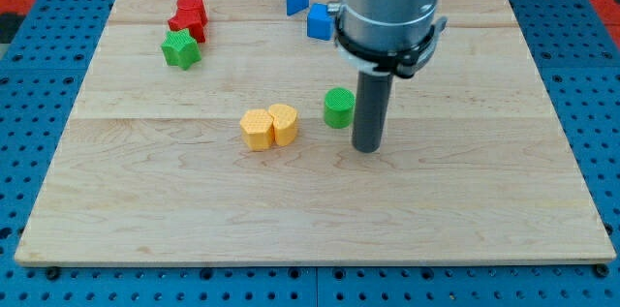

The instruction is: Place the green circle below the green star

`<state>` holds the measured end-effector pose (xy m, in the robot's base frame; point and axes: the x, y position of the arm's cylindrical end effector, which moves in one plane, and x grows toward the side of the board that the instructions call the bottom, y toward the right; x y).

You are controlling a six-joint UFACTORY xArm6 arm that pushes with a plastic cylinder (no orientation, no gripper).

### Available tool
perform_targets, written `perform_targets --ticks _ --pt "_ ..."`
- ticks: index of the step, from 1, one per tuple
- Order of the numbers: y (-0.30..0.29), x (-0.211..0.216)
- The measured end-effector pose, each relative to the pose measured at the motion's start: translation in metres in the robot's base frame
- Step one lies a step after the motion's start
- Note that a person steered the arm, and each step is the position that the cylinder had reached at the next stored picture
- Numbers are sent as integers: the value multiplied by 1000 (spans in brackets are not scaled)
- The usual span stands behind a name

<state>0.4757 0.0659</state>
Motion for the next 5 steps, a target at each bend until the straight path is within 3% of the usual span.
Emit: perform_targets --ticks 1,5 --pt "1 -36" --pt "-166 -62"
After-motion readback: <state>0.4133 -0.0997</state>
